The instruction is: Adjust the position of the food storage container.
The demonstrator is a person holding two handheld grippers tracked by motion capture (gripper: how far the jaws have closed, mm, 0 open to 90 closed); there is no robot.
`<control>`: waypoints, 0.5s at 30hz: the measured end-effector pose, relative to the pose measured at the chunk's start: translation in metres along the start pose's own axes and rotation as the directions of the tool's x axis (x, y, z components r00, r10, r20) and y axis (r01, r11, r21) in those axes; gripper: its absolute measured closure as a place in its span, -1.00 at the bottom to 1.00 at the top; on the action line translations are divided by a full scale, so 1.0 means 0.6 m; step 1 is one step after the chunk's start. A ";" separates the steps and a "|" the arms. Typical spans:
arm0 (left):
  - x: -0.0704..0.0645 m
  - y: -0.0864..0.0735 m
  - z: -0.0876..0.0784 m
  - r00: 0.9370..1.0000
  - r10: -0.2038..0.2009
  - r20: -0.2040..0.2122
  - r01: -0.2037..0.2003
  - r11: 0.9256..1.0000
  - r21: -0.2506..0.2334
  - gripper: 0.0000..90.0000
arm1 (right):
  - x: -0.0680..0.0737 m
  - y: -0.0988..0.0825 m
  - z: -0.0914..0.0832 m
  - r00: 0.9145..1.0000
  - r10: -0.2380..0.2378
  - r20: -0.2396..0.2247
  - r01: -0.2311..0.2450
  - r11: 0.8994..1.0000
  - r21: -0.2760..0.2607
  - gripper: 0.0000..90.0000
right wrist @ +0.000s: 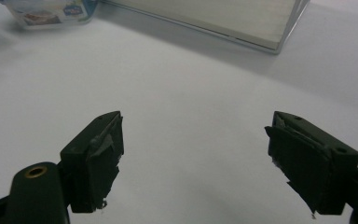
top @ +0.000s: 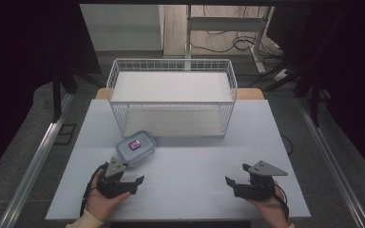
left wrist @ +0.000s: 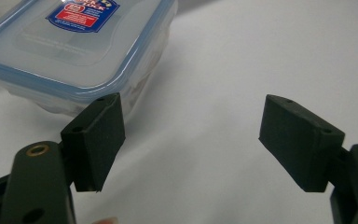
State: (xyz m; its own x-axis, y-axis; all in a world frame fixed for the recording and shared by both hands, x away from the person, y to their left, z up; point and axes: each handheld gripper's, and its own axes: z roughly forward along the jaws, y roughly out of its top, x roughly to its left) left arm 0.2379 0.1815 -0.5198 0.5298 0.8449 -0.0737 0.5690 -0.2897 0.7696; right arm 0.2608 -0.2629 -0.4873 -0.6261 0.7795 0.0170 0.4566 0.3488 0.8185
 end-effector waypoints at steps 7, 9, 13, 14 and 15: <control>-0.003 -0.001 0.002 1.000 0.008 0.005 -0.008 1.000 0.003 -0.51 | 0.000 -0.002 0.002 1.000 0.003 0.004 -0.003 1.000 0.001 -0.60; -0.004 -0.001 0.001 1.000 0.012 0.003 -0.012 1.000 0.002 -0.51 | 0.001 -0.001 0.002 1.000 0.001 0.003 -0.001 1.000 0.004 -0.59; -0.006 -0.001 -0.003 1.000 0.022 0.005 -0.022 1.000 0.000 -0.51 | 0.005 -0.001 0.005 1.000 -0.008 0.004 0.008 1.000 0.009 -0.59; -0.007 -0.001 -0.003 1.000 0.024 0.005 -0.024 1.000 -0.002 -0.51 | 0.005 -0.001 0.005 1.000 -0.006 0.004 0.006 1.000 0.009 -0.59; -0.008 -0.002 -0.004 1.000 0.026 0.006 -0.026 1.000 -0.003 -0.51 | 0.006 -0.001 0.005 1.000 -0.006 0.004 0.006 1.000 0.008 -0.59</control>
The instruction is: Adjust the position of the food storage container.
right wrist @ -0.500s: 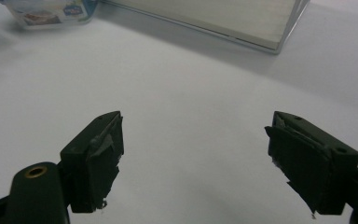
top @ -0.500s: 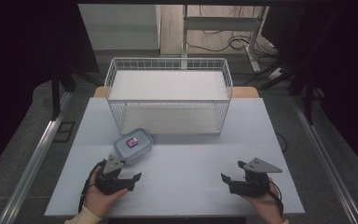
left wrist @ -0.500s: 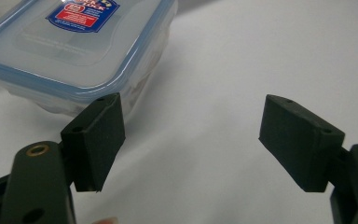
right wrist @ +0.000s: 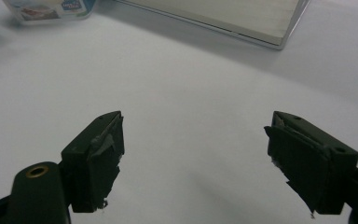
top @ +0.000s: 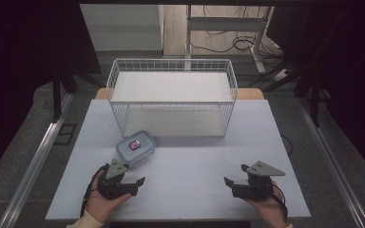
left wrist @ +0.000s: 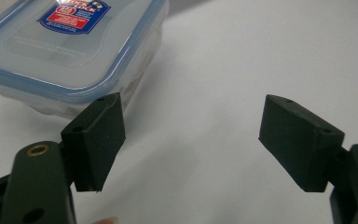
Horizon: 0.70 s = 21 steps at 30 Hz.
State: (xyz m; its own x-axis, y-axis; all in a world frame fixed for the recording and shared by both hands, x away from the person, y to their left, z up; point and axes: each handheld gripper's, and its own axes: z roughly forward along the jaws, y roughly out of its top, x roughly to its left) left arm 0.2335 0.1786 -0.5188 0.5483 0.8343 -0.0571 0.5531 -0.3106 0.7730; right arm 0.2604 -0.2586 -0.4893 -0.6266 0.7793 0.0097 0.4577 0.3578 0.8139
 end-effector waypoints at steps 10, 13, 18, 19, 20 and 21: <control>-0.004 0.000 0.004 1.000 0.015 0.010 -0.015 1.000 0.009 -0.51 | 0.001 -0.003 0.007 1.000 -0.010 0.006 0.010 1.000 0.023 -0.57; -0.005 0.000 0.003 1.000 0.017 0.011 -0.017 1.000 0.009 -0.51 | 0.002 -0.003 0.007 1.000 -0.020 0.010 0.019 1.000 0.024 -0.57; -0.006 0.002 0.002 1.000 0.017 0.015 -0.017 1.000 0.006 -0.51 | 0.005 -0.003 0.008 1.000 -0.027 0.014 0.026 0.999 0.034 -0.55; -0.006 0.003 0.001 1.000 0.016 0.016 -0.016 1.000 0.003 -0.51 | 0.005 -0.003 0.009 1.000 -0.025 0.014 0.025 0.999 0.036 -0.54; -0.006 0.004 0.000 1.000 0.014 0.016 -0.013 1.000 -0.002 -0.51 | 0.005 -0.003 0.009 1.000 -0.025 0.014 0.025 0.999 0.036 -0.54; -0.005 0.005 -0.002 1.000 0.012 0.015 -0.012 1.000 -0.005 -0.51 | 0.005 -0.003 0.009 1.000 -0.024 0.014 0.024 0.999 0.037 -0.54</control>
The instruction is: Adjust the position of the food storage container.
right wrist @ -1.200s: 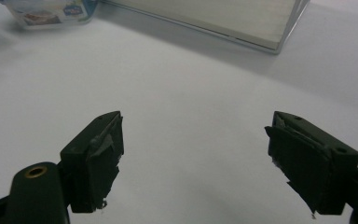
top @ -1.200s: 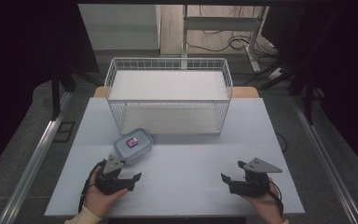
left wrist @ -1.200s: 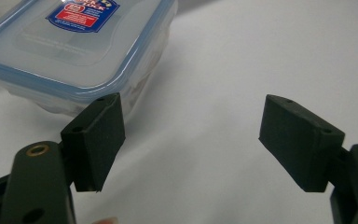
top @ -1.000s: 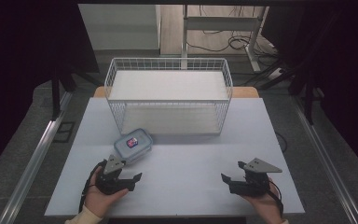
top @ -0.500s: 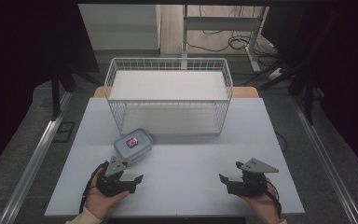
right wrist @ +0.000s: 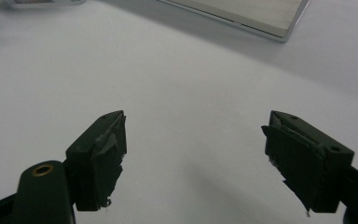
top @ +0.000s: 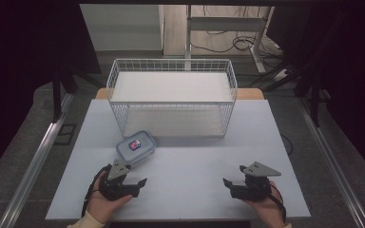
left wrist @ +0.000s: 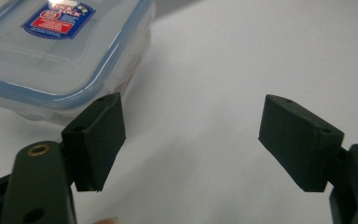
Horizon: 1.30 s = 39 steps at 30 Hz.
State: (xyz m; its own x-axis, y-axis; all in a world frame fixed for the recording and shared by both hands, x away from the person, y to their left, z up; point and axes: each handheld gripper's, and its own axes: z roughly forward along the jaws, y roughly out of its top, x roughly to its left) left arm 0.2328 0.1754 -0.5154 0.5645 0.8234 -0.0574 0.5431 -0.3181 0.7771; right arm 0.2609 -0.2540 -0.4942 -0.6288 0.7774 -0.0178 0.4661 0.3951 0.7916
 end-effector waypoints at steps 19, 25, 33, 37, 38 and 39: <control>0.080 0.082 -0.037 1.000 0.002 0.012 -0.002 1.000 0.018 0.28 | -0.001 -0.002 0.005 1.000 0.016 0.002 -0.016 1.000 0.021 -0.54; 0.115 0.118 -0.033 1.000 -0.007 0.018 0.007 0.999 0.036 0.56 | -0.002 -0.002 0.008 1.000 0.019 0.010 -0.019 0.999 0.027 -0.53; 0.150 0.144 -0.015 0.999 0.009 0.041 -0.013 0.997 0.082 0.99 | -0.004 -0.003 0.010 1.000 0.020 0.011 -0.020 0.999 0.031 -0.53; 0.161 0.149 0.008 0.999 0.031 0.009 -0.032 0.992 0.123 1.00 | -0.005 -0.004 0.010 1.000 0.019 0.011 -0.020 0.999 0.035 -0.53; 0.164 0.149 0.015 0.999 0.035 -0.001 -0.035 0.991 0.131 1.00 | -0.005 -0.005 0.011 1.000 0.018 0.012 -0.019 0.999 0.036 -0.53; 0.166 0.150 0.021 0.999 0.037 -0.013 -0.035 0.990 0.139 1.00 | -0.005 -0.005 0.012 1.000 0.017 0.013 -0.017 0.999 0.037 -0.53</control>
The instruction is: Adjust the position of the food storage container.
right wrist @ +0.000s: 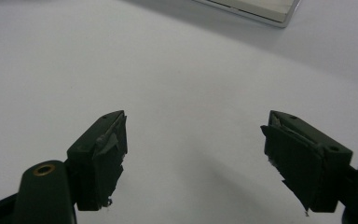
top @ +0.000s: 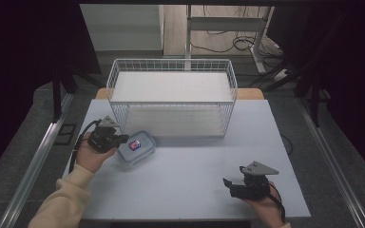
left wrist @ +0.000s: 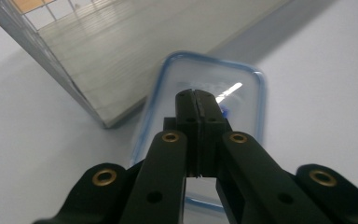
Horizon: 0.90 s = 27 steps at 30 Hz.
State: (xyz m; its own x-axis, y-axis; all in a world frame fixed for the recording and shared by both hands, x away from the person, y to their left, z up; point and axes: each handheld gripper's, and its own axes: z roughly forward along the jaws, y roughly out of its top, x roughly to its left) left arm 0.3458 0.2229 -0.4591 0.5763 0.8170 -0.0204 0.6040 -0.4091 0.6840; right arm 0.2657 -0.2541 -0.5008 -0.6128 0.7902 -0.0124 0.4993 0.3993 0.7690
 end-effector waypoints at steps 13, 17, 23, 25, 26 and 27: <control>0.020 0.005 0.066 0.991 0.045 -0.123 -0.039 0.998 0.050 1.00 | -0.001 -0.003 0.005 1.000 -0.009 0.000 0.009 1.000 0.012 -0.53; 0.025 0.004 0.073 0.992 0.042 -0.121 -0.036 0.998 0.051 1.00 | -0.003 -0.005 0.008 1.000 -0.012 0.001 0.012 1.000 0.022 -0.53; 0.030 0.010 0.080 0.993 0.055 -0.109 -0.049 0.997 0.057 1.00 | -0.003 -0.005 0.009 1.000 -0.007 0.003 0.007 1.000 0.021 -0.53; 0.026 0.017 0.082 0.993 0.055 -0.103 -0.048 0.997 0.063 1.00 | -0.003 -0.006 0.011 1.000 -0.007 0.003 0.007 1.000 0.026 -0.53; 0.025 0.019 0.083 0.993 0.059 -0.099 -0.052 0.996 0.066 1.00 | -0.003 -0.006 0.011 1.000 -0.008 0.003 0.008 1.000 0.027 -0.53; 0.025 0.019 0.083 0.993 0.059 -0.099 -0.052 0.996 0.066 1.00 | -0.003 -0.006 0.011 1.000 -0.008 0.003 0.008 1.000 0.027 -0.53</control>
State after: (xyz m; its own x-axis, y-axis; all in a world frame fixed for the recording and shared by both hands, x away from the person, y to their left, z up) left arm 0.3888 0.2103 -0.4879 0.5536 0.8277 0.0921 0.6083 -0.4774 0.6341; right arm 0.2691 -0.2542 -0.5079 -0.6147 0.7885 -0.0204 0.5112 0.4179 0.7510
